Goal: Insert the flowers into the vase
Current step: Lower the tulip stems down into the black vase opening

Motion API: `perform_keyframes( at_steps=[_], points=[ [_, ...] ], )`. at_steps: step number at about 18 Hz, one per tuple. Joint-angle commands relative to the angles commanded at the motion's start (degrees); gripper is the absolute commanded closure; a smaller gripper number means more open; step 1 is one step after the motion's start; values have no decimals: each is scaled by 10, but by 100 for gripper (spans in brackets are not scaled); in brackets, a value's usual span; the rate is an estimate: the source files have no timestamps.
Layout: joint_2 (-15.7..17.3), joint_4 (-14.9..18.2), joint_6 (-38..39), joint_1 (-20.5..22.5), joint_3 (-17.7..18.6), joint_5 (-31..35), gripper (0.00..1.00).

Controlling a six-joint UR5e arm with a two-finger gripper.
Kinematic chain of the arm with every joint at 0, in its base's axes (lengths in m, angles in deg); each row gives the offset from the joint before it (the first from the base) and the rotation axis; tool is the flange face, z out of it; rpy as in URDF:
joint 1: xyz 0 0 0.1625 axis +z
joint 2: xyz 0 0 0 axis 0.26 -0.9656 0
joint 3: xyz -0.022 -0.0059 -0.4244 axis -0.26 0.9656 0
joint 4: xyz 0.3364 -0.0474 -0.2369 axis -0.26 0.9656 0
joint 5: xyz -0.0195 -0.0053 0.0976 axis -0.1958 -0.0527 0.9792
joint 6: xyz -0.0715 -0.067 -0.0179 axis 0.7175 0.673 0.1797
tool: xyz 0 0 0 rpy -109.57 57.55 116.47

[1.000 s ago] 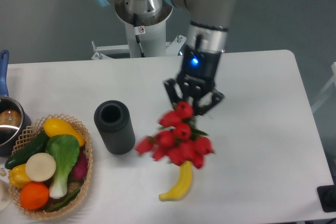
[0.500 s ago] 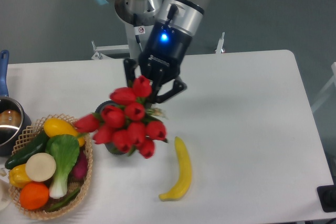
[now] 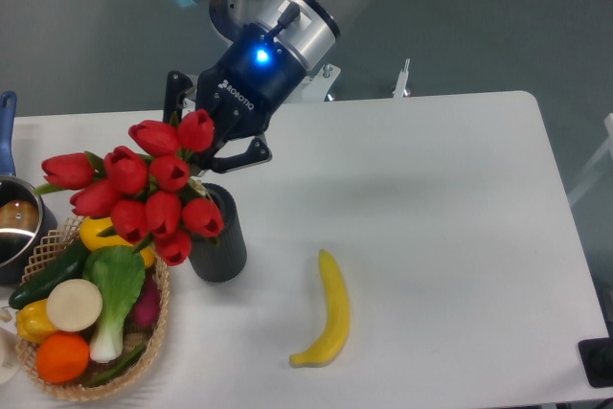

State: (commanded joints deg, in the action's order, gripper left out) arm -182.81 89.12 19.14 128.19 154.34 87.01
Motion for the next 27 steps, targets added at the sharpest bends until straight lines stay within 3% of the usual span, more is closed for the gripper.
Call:
perform_keyframes(
  at_steps=[12, 19, 25, 27],
  points=[
    [-24, 1, -39, -1, 4, 11, 100],
    [-26, 0, -73, -5, 43, 31, 100],
    [-70, 0, -76, -39, 48, 31, 93],
    [-73, 0, -76, -40, 66, 29, 89]
  ],
)
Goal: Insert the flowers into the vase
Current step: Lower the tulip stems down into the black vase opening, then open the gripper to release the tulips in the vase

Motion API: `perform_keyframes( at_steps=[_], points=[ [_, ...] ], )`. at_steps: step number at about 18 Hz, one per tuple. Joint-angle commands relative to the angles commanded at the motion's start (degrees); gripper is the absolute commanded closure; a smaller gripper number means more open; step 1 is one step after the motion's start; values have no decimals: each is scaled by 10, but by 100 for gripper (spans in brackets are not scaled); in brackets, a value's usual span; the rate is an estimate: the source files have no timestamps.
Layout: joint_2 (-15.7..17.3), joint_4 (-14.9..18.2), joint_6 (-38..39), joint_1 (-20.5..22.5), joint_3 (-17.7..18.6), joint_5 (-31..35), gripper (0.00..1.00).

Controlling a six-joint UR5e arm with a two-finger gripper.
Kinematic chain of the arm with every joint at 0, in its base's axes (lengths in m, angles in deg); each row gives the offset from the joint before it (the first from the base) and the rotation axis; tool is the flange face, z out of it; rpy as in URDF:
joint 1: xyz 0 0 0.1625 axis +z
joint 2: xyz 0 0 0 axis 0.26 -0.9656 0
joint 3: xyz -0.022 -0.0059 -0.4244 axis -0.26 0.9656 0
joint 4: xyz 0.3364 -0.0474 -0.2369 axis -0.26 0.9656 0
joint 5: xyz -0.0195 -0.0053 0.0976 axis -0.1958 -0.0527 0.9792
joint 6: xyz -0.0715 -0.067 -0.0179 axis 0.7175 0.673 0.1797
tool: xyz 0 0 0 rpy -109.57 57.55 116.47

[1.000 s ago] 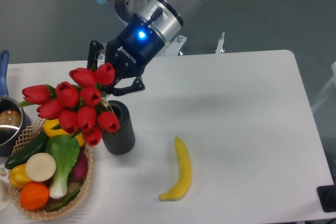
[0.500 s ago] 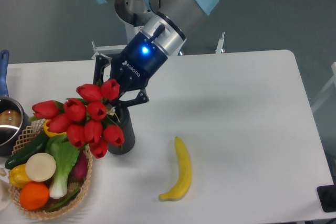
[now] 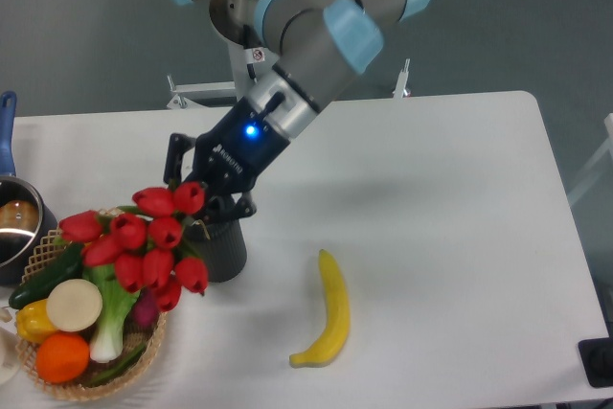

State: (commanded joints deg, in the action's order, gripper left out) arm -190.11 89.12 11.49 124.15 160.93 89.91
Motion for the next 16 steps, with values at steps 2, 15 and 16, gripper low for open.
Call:
perform_keyframes(
  at_steps=[2, 15, 16],
  points=[
    [8, -1, -9, 0, 19, 0, 86],
    [40, 0, -107, 7, 109, 0, 59],
    [44, 0, -116, 9, 117, 1, 49]
  ],
)
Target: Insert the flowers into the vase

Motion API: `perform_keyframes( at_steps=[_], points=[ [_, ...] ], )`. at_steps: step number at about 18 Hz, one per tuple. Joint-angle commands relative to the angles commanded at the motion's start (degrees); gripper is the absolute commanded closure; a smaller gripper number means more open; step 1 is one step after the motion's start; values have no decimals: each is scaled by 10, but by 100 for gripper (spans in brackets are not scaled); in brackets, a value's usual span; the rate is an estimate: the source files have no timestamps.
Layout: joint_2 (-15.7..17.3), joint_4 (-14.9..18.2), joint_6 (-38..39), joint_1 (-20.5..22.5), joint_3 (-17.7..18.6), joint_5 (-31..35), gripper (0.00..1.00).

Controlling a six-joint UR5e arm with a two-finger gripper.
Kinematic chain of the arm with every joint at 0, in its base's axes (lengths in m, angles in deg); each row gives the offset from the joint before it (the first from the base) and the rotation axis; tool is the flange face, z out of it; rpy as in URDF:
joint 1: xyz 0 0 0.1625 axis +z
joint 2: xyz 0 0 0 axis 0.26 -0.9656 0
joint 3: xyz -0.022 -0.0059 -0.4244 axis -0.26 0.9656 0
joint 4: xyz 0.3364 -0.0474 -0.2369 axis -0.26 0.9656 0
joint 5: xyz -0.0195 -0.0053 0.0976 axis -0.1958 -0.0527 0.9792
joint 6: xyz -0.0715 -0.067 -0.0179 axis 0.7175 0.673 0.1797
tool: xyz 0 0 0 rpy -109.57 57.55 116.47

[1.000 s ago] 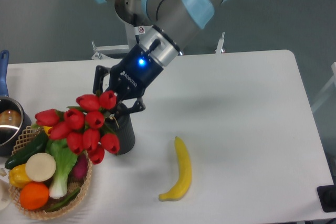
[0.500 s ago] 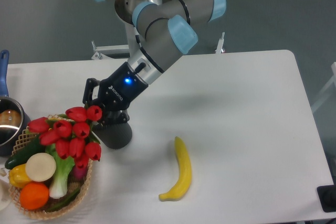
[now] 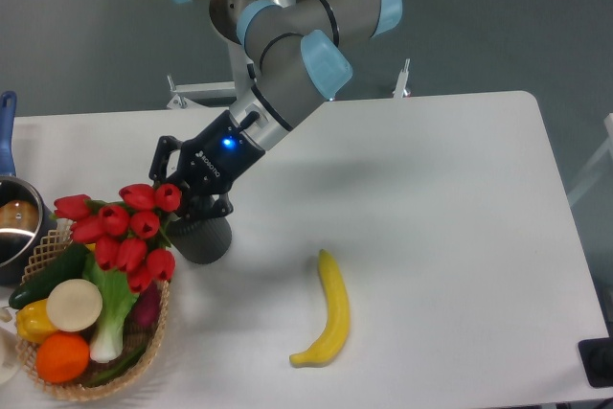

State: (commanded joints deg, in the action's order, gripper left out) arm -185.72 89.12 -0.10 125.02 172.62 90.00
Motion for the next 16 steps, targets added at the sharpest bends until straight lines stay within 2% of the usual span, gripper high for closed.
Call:
perform_keyframes(
  at_steps=[1, 3, 12, 16],
  points=[
    [4, 0, -6, 1, 6, 0, 37],
    [15, 1, -11, 6, 21, 1, 0],
    [98, 3, -12, 65, 84, 4, 0],
    [121, 3, -22, 76, 93, 68, 0]
  ],
)
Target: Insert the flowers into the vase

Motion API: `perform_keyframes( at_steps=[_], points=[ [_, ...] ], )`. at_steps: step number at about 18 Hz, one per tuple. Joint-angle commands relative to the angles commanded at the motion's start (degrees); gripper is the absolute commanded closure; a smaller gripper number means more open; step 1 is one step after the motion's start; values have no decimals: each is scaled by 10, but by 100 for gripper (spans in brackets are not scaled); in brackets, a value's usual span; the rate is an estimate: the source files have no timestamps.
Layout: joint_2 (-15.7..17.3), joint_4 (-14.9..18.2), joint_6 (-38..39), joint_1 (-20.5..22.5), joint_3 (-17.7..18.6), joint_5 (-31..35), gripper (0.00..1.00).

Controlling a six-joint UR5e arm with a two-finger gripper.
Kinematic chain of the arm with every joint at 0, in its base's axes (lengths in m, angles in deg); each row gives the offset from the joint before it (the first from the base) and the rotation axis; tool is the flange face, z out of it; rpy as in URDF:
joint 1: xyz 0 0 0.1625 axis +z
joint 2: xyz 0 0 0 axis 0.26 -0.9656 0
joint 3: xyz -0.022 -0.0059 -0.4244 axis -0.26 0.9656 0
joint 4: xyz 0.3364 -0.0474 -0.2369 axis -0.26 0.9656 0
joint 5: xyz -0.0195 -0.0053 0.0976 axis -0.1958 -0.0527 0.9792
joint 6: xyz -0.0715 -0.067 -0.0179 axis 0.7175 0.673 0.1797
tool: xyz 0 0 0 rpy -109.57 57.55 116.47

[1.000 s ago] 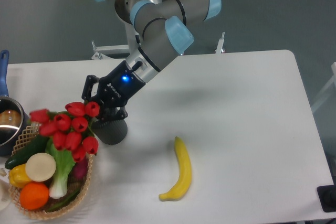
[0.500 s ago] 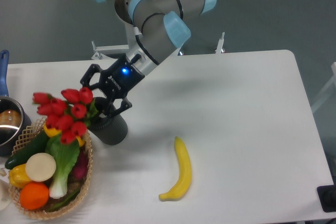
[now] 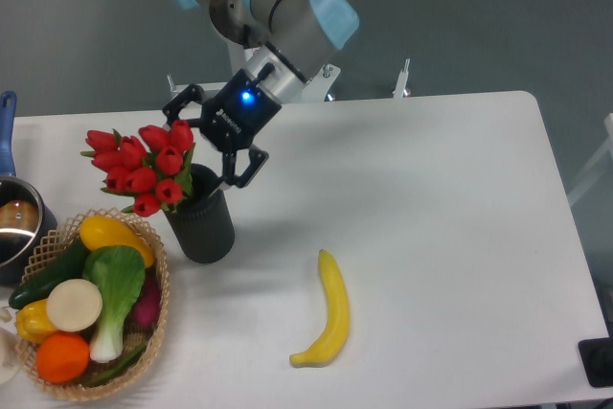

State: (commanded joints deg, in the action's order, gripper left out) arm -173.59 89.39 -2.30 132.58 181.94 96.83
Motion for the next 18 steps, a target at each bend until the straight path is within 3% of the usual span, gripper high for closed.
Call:
perform_keyframes(
  at_steps=[4, 13, 18],
  points=[
    [28, 1, 0, 1, 2, 114, 0],
    [74, 2, 1, 64, -1, 148, 0],
    [72, 3, -75, 90, -39, 324, 0]
  ],
)
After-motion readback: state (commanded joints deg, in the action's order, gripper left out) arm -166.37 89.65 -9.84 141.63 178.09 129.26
